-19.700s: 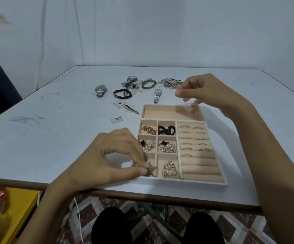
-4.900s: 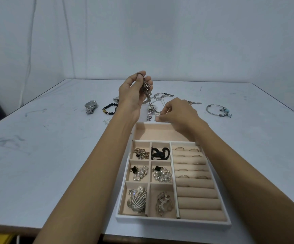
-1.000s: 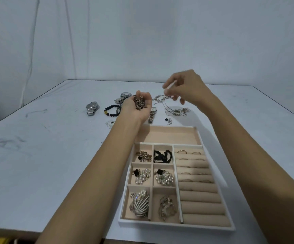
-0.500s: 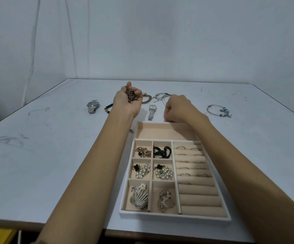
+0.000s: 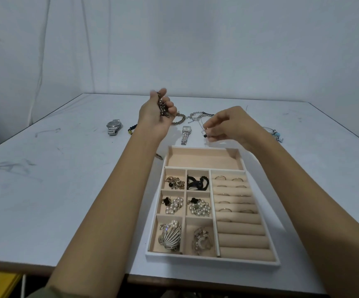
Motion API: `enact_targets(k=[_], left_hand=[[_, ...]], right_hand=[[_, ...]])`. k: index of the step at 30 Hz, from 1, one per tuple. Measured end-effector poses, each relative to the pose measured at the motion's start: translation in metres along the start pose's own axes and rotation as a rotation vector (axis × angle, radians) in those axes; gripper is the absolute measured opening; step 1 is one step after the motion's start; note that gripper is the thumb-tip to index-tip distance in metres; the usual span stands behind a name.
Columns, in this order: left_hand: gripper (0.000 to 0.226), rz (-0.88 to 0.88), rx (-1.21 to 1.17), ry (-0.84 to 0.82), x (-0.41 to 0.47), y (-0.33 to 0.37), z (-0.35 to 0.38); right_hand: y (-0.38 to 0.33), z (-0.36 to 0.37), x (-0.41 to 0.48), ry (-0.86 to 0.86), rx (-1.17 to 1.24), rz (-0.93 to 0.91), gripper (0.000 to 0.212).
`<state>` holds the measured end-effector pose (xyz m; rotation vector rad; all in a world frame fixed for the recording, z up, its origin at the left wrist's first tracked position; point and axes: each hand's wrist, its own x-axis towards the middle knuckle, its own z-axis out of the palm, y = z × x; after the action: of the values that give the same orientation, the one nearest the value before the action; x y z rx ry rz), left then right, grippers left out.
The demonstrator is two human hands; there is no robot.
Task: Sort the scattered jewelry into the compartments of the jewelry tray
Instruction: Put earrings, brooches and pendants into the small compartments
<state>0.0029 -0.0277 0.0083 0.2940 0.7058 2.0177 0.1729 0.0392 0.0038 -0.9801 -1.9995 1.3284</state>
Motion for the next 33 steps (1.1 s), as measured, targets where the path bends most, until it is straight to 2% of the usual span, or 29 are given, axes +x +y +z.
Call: enact_targets(k=[4,8,11,14,19,25,29,33], left_hand=[[0.030,0.162,0.596,-0.087,-0.009,0.005,0.001],[0.027,0.188,0.942,-0.238,-0.020,0.012,0.004],[0.026,0.243,1.038,-0.340,-0.035,0.019,0.014],[0.026,0.274,1.035,-0.454,-0.057,0.024,0.024],[0.025,0.232,1.026,-0.680,-0.094,0.007,0.025],[0.023,0.142,1.085,-0.676,-0.084,-0.036,0.018],[0.024,0.085,1.319,-0.684,-0.069,-0.046,0.009],[0.026,0.112,1.738,-0.759,-0.056,-0.055,0.013]], right_hand=[[-0.011,0.000,-0.018,-0.032,0.209,-0.055,0.014],[-0.015,0.004,-0.042,-0.123,0.349,-0.027,0.015],[-0.015,0.004,-0.057,-0.180,0.331,-0.014,0.016],[-0.015,0.001,-0.064,-0.202,0.269,-0.037,0.016],[-0.011,-0.009,-0.062,-0.169,0.204,-0.024,0.018],[-0.002,-0.029,-0.058,-0.051,0.150,0.009,0.017],[0.002,-0.042,-0.058,0.100,0.239,-0.006,0.016],[0.002,-0.049,-0.057,0.236,0.377,-0.068,0.014]])
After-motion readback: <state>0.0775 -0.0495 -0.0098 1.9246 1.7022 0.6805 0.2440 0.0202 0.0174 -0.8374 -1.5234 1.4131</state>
